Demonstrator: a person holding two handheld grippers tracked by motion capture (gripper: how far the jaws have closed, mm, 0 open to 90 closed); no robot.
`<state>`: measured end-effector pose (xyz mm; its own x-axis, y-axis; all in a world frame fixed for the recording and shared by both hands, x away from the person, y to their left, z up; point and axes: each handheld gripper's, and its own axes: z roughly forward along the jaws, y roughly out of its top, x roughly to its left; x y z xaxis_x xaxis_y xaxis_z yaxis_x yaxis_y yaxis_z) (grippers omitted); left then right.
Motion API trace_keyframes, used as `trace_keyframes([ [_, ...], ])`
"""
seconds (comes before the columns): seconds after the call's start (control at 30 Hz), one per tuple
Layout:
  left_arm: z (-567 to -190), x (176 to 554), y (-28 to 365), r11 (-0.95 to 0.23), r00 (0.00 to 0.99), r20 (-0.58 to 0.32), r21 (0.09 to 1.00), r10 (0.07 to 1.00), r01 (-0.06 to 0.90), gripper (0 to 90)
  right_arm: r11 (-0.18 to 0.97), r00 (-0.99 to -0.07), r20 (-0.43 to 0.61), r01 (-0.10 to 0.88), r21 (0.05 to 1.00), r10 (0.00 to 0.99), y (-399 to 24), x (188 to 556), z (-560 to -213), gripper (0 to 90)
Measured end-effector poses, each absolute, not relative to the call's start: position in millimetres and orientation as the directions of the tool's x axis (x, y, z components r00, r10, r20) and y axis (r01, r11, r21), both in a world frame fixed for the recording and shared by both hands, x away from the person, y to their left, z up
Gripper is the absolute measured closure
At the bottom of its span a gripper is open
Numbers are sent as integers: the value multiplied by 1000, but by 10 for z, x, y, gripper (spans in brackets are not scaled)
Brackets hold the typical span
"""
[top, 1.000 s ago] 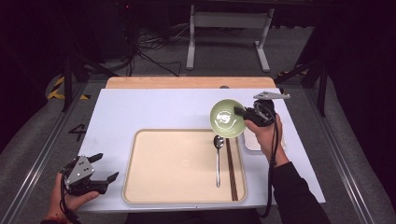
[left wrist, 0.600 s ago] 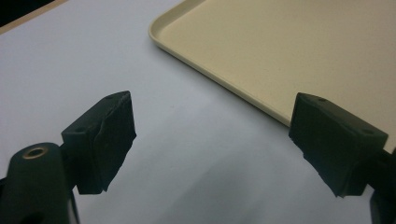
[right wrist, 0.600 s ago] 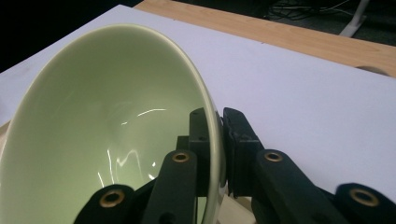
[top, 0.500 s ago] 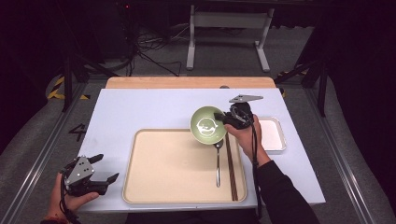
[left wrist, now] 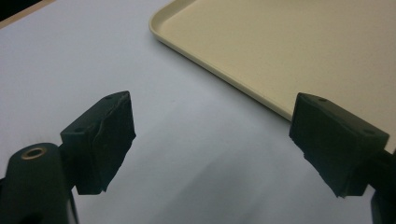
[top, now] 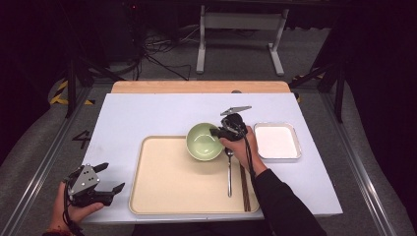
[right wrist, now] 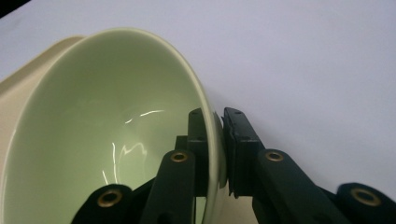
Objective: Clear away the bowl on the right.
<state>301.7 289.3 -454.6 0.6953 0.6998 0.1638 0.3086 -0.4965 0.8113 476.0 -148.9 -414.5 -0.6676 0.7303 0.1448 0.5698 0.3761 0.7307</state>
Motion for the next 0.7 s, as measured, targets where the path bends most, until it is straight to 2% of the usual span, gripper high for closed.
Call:
trace_keyframes([
  [0.2, -4552, 3023, 2900, -492, 697, 157, 814, 700, 310, 151, 368, -666, 173, 587, 721, 725, -1401, 4816, -4204, 828],
  [0.47, -4555, 3017, 2883, -500, 705, 159, 809, 691, 308, 151, 383, -652, 161, 608, 696, 741, -1377, 4837, -4271, 831],
  [0.7, -4561, 3021, 2882, -499, 705, 156, 809, 692, 311, 151, 379, -654, 147, 590, 713, 742, -1404, 4842, -4244, 752],
])
